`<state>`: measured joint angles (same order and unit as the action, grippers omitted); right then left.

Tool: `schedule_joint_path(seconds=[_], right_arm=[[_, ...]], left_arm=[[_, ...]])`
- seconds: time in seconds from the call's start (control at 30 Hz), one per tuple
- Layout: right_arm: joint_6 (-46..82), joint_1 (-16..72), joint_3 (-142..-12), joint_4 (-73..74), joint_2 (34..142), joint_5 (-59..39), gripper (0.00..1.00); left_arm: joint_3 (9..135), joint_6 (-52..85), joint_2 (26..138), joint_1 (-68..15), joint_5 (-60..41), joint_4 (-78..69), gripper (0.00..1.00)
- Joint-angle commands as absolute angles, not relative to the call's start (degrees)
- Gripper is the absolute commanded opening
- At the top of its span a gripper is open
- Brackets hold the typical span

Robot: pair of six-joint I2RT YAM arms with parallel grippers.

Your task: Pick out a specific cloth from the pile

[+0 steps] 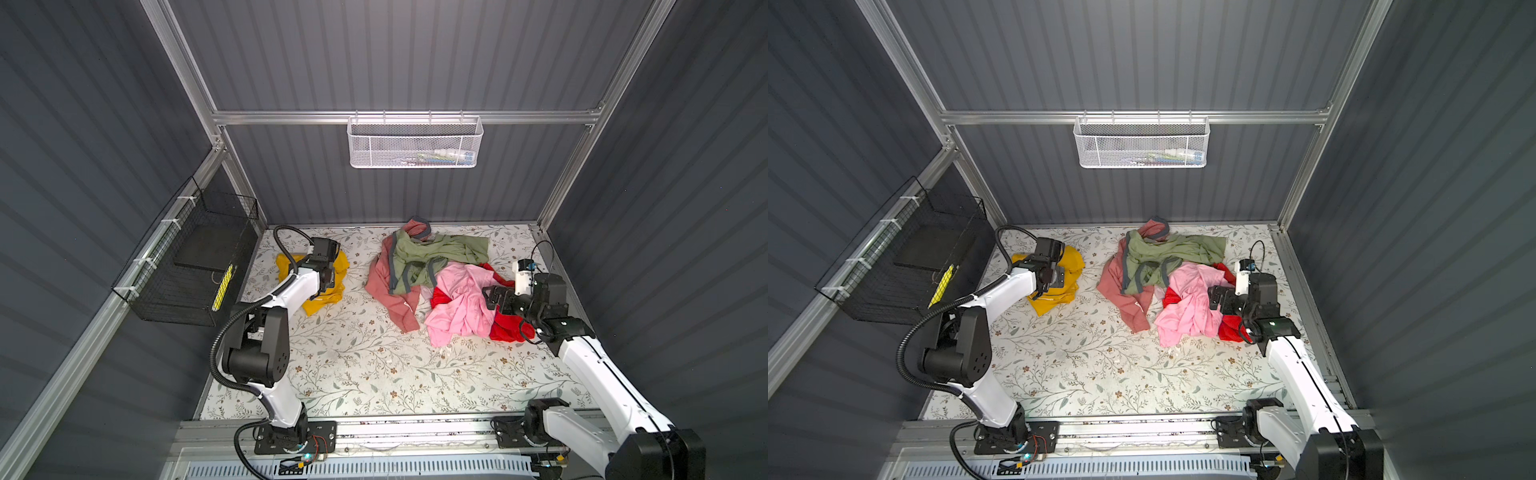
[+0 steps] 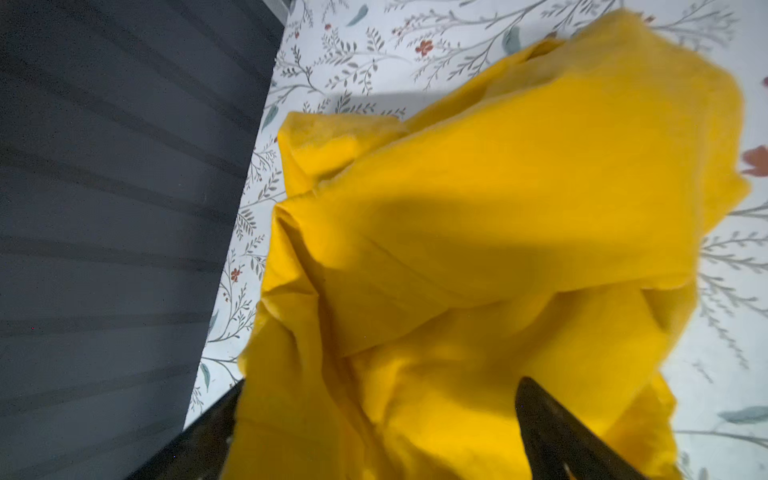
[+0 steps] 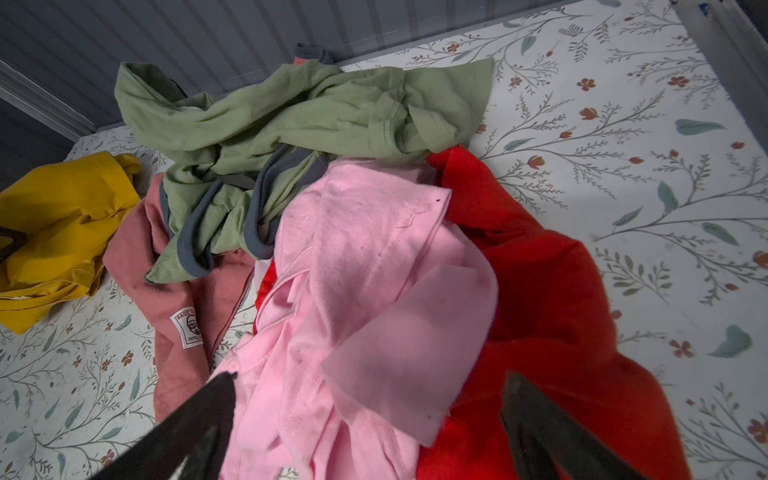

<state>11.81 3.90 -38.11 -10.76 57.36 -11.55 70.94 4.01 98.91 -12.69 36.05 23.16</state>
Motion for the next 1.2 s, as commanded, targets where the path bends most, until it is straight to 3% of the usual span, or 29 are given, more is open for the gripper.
schedule_joint_path(seconds=[0.0,0.23,0.5,0.8,0.9,1.0,1.17], right_arm=[[11.1,4.2,-38.2,-11.0,57.2,-11.3,0.99],[10.9,4.2,-38.4,-11.4,57.4,-11.4,0.99],[10.1,4.1,-38.8,-12.5,57.6,-11.1,0.99],[9.8,4.1,-39.1,-12.7,57.7,-10.7,0.99],[9.7,4.2,-39.6,-13.1,58.3,-10.7,0.99],[9.5,4.1,-40.1,-13.4,58.7,-10.6,0.99],[9.4,4.1,-40.1,-14.0,58.1,-9.8,0.99]], left_arm=[[74.5,-1.4,97.8,-12.5,36.1,23.0,0.99],[83.2,-4.9,107.6,-12.2,35.0,25.7,1.0],[93.0,-3.3,118.5,-8.9,24.1,29.9,1.0],[93.5,-1.8,124.6,-7.9,19.7,33.9,0.99],[94.8,-1.6,126.4,-7.9,15.6,35.5,0.9],[95.7,-1.9,127.7,-7.9,11.2,35.6,0.75],[96.7,-4.1,128.2,-7.9,6.4,34.9,0.39]])
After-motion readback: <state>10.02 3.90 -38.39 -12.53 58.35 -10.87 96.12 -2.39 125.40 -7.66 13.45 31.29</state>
